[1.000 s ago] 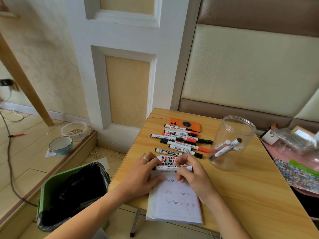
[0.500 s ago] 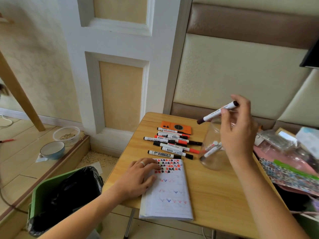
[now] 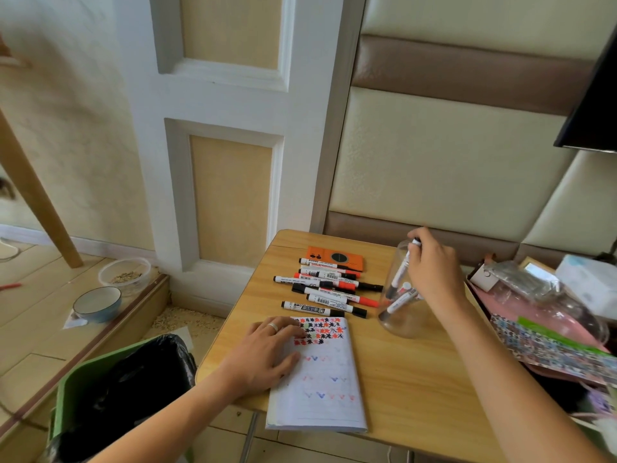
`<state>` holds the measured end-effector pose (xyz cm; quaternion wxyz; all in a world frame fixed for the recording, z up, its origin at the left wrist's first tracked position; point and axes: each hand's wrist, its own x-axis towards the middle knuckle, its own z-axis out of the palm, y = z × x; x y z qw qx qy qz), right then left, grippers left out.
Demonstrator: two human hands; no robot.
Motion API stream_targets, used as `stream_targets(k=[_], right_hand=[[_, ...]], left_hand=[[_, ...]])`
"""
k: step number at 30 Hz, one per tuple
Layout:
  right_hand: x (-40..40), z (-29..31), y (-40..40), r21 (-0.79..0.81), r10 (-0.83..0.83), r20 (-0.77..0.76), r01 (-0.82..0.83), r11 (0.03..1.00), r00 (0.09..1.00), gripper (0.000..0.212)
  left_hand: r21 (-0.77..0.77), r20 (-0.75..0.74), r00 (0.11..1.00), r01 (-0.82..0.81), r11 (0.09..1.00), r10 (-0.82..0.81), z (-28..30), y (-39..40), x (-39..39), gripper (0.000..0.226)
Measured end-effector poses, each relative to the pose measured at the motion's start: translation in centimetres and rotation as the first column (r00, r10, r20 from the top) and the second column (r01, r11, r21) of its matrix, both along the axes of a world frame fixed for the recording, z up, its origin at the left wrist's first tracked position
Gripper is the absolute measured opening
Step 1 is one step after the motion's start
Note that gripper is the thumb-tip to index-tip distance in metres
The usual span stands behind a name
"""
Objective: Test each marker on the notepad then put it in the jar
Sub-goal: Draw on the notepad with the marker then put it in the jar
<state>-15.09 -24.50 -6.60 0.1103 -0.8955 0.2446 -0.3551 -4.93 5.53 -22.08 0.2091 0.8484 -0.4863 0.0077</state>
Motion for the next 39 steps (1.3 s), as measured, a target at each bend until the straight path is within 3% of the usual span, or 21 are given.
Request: stream_targets(k=[8, 10, 12, 15, 17, 19, 21, 24, 30, 35, 39], right_hand=[[0.0, -0.2, 0.3, -0.13, -0.02, -0.322, -0.023, 0.991, 0.947, 0.034], [0.0, -0.3, 0.6, -0.179, -0.044, -0.274, -0.006, 0.984, 0.961, 0.024], [0.1, -0.5, 1.4, -0.252, -0.073, -0.115, 0.042, 0.967, 0.991, 0.019], [0.5, -1.2, 4.1, -0.343, 0.059, 0.099, -0.022, 0.939, 0.993, 0.012], [1.5, -2.3, 5.7, -0.284, 0.2, 0.043, -0.18, 0.942, 0.979, 0.013], [2.8, -4.0, 7.1, -0.108, 0.302, -0.153, -0.32, 0.941, 0.941, 0.015], [4.0, -6.0, 7.9, 0.032, 0.356, -0.332, -0.366, 0.93, 0.874, 0.016], [5.3, -8.7, 8.4, 0.072, 0.349, -0.422, -0.353, 0.933, 0.837, 0.015], [6.8, -10.7, 8.5, 0.029, 0.326, -0.451, -0.352, 0.936, 0.831, 0.016], [6.8, -10.5, 8.6, 0.016, 0.346, -0.432, -0.377, 0.926, 0.833, 0.029], [6.1, -9.9, 9.4, 0.165, 0.398, -0.161, -0.372, 0.913, 0.903, 0.031]], left_hand=[[0.009, -0.009, 1.0, -0.005, 1.0, 0.005, 0.0, 0.1, 0.0, 0.049], [0.001, -0.013, 1.0, -0.004, 1.0, 0.004, 0.0, 0.1, 0.0, 0.049], [-0.01, -0.01, 1.0, -0.002, 1.0, 0.002, -0.1, 0.1, -0.1, 0.048], [-0.025, 0.006, 1.0, -0.003, 1.0, 0.003, -0.1, 0.1, -0.1, 0.047], [-0.032, 0.015, 1.0, -0.004, 0.999, 0.004, -0.1, 0.0, -0.1, 0.047], [-0.04, 0.015, 1.0, -0.002, 0.999, 0.003, -0.1, 0.1, -0.1, 0.047], [-0.052, 0.02, 1.0, -0.001, 0.999, 0.002, -0.1, 0.1, -0.1, 0.047], [-0.067, 0.03, 1.0, 0.001, 0.998, 0.001, -0.1, 0.1, -0.2, 0.046], [-0.105, 0.068, 0.994, 0.096, 0.99, -0.09, 0.4, 0.2, -0.2, 0.036], [-0.117, 0.033, 0.997, 0.078, 0.99, -0.075, 0.7, 0.3, -0.5, 0.036], [-0.145, -0.001, 0.997, 0.081, 0.986, -0.082, 0.7, 0.4, -0.7, 0.038]])
